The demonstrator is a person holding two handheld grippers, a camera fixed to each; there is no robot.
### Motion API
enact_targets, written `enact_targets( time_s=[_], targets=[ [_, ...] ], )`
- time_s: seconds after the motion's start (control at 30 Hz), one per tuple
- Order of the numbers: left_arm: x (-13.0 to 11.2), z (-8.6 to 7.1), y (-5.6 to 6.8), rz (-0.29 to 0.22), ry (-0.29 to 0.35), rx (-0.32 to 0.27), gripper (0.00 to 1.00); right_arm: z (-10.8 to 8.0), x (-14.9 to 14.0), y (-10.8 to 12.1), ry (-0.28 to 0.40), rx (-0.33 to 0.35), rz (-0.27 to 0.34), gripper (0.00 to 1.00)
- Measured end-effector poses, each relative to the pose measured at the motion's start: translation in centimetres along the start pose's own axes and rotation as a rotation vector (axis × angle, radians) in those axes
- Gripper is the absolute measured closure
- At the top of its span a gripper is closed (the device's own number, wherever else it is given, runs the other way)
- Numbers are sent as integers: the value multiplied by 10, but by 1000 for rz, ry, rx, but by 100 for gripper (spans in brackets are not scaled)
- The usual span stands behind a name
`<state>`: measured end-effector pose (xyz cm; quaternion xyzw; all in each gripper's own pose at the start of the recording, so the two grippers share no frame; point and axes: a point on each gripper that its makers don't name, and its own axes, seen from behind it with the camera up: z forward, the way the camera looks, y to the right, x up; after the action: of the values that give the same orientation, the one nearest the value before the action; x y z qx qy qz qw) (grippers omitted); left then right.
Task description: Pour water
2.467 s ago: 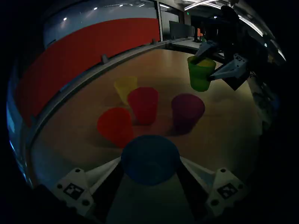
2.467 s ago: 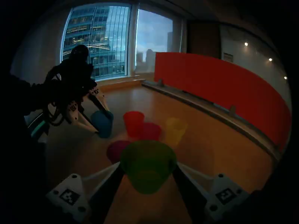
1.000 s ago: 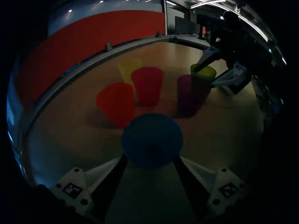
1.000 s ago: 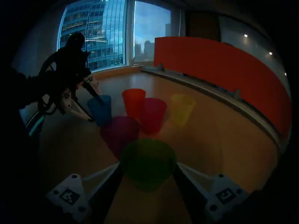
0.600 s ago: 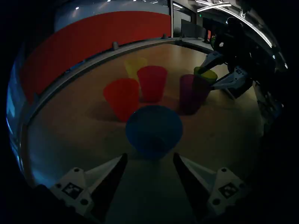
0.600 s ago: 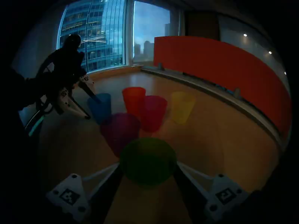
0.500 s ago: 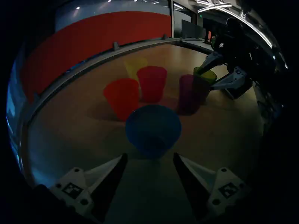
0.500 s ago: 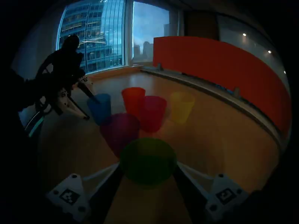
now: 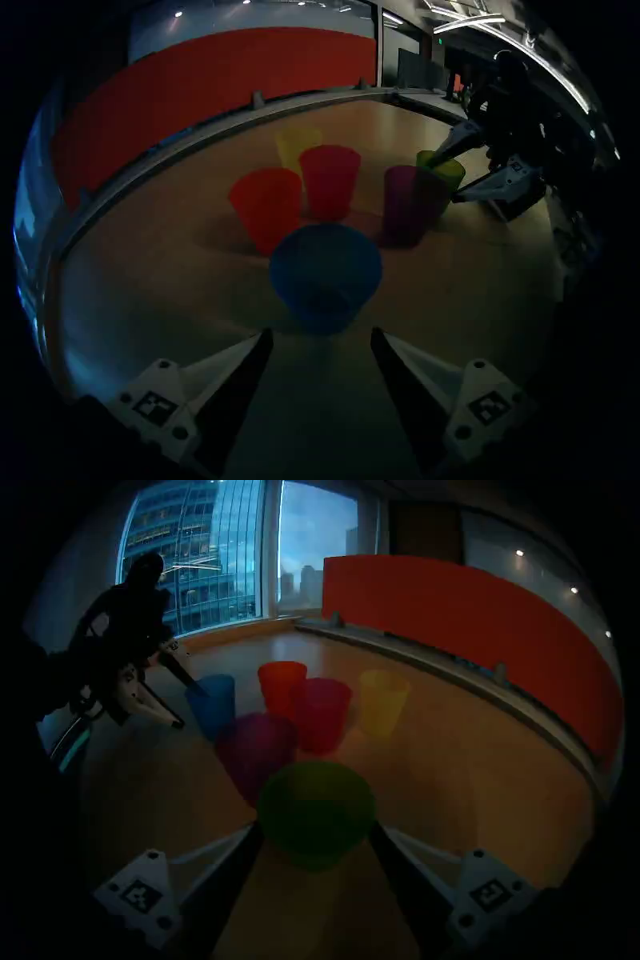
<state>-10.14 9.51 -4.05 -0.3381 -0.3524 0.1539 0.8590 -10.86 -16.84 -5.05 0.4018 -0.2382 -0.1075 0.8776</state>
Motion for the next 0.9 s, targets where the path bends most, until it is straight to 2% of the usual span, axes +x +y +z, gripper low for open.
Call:
enact_targets(
  time_s=[0.3, 0.9],
  targets=[
    [0, -11, -5, -26, 30, 43, 9, -23, -3, 7, 19, -44, 17, 0],
    [-6, -44, -21, -76, 94, 189, 9, -71, -2, 18, 82, -144, 73, 0]
  ],
)
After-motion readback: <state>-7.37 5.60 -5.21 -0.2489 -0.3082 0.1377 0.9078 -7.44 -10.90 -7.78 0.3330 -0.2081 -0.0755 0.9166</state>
